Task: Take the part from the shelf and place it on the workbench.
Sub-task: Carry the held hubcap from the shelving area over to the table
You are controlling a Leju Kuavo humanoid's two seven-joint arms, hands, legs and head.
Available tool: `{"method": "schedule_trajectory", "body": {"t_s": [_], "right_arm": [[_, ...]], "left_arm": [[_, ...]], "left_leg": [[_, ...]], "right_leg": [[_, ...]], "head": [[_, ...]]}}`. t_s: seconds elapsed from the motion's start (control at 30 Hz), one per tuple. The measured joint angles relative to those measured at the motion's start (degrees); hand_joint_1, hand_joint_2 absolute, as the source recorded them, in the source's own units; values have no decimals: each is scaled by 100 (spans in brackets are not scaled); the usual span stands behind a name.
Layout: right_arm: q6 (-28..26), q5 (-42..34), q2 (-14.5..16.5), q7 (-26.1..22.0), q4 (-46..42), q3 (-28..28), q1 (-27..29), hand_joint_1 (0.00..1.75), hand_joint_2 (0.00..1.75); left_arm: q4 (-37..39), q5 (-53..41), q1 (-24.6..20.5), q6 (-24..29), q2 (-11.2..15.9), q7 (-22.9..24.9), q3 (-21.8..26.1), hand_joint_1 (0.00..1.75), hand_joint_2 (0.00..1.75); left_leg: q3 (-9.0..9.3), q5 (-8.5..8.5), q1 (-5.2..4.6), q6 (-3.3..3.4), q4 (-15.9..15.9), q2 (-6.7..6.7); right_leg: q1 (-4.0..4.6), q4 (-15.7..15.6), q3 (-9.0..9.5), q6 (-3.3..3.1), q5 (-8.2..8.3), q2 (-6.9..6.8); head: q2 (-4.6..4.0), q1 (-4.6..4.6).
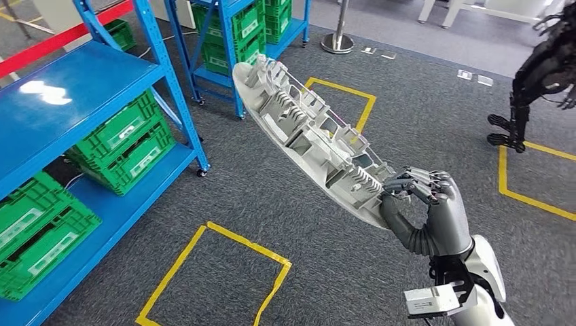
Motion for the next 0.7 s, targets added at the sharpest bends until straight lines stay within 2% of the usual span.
{"method": "schedule_trajectory", "body": {"t_s": [0.03,0.07,0.13,0.17,0.2,0.27,0.3,0.37,0.43,0.47,0.5,0.53,0.57,0.6,0.63,0.67,0.7], "right_arm": [[5,3,5,2,1,0,-11,175,175],[9,6,9,4,1,0,-28,175,175],[10,10,13,7,2,-1,-90,175,175],[9,10,15,7,3,-2,-130,175,175],[8,9,18,6,4,-7,-166,175,175],[6,9,22,5,9,-25,-219,175,175],[6,11,24,4,11,-35,-239,175,175],[5,13,30,1,18,-43,-307,175,175],[3,12,43,-3,26,-44,-382,175,175],[1,12,51,-3,28,-44,-405,175,175],[-1,12,57,-3,29,-44,-418,175,175],[-2,13,61,-2,29,-44,-424,175,175],[-3,15,62,-1,29,-44,-426,175,175],[-3,19,62,-1,28,-44,-427,175,175],[-4,25,62,-1,27,-45,-428,175,175],[-5,36,62,3,26,-46,-433,175,175],[-6,48,63,8,21,-50,-438,175,175]], "left_arm": [[0,-1,-5,-1,1,2,0,0,175],[0,-1,-13,-3,-2,2,0,0,175],[0,-1,-33,-8,-9,15,0,0,175],[0,0,-42,-10,-13,30,0,0,175],[0,3,-52,-11,-16,51,0,0,175],[-1,15,-72,-11,-32,85,0,0,175],[-1,20,-81,-10,-39,93,0,0,175],[-1,26,-84,-7,-49,94,0,0,175],[2,31,-71,-4,-50,80,0,0,175],[4,32,-64,-4,-50,69,0,0,175],[6,32,-58,-4,-51,59,0,0,175],[8,33,-54,-4,-51,52,0,0,175],[9,33,-52,-4,-50,48,0,0,175],[9,33,-52,-4,-50,46,0,0,175],[9,33,-52,-4,-49,45,0,0,175],[10,32,-52,-6,-49,42,0,0,175],[10,29,-55,-8,-49,39,0,0,175]], "left_leg": [[2,-12,-2,-3,7,89],[7,-26,-2,-12,15,170],[21,-63,-17,-46,36,308],[29,-84,-28,-74,43,362],[43,-101,-39,-105,45,412],[83,-118,-45,-170,23,512],[96,-134,-36,-204,27,507],[12,-300,-17,-253,252,261],[-302,-655,0,-273,921,-54],[-493,-805,2,-278,1299,-108],[-640,-871,2,-283,1568,-128],[-695,-818,3,-284,1632,-135],[-640,-648,9,-281,1458,-153],[-493,-416,20,-276,1100,-216],[-326,-234,39,-269,708,-357],[-193,-109,55,-264,381,-489],[-114,-61,63,-254,191,-584]], "right_leg": [[-5,-11,22,5,57,-20],[-6,-248,164,2,198,-54],[19,-1043,630,-39,497,-261],[40,-1339,797,-77,574,-350],[62,-1502,882,-119,597,-407],[88,-1543,871,-197,593,-321],[78,-1562,872,-231,607,-263],[44,-1604,880,-305,641,-149],[30,-1617,882,-351,655,-30],[33,-1615,880,-360,655,39],[36,-1614,880,-361,655,116],[36,-1610,881,-360,655,197],[34,-1602,883,-355,655,283],[29,-1590,884,-345,653,366],[27,-1575,877,-327,652,445],[26,-1554,860,-297,652,524],[26,-1543,837,-259,660,595]], "head": [[-1,1],[0,2],[0,1],[1,-1],[1,-4],[0,-5],[0,-5],[0,-13],[-1,-25],[-1,-26],[-1,-27],[-1,-27],[-1,-27],[-1,-28],[-1,-27],[-1,-26],[0,-25]]}}
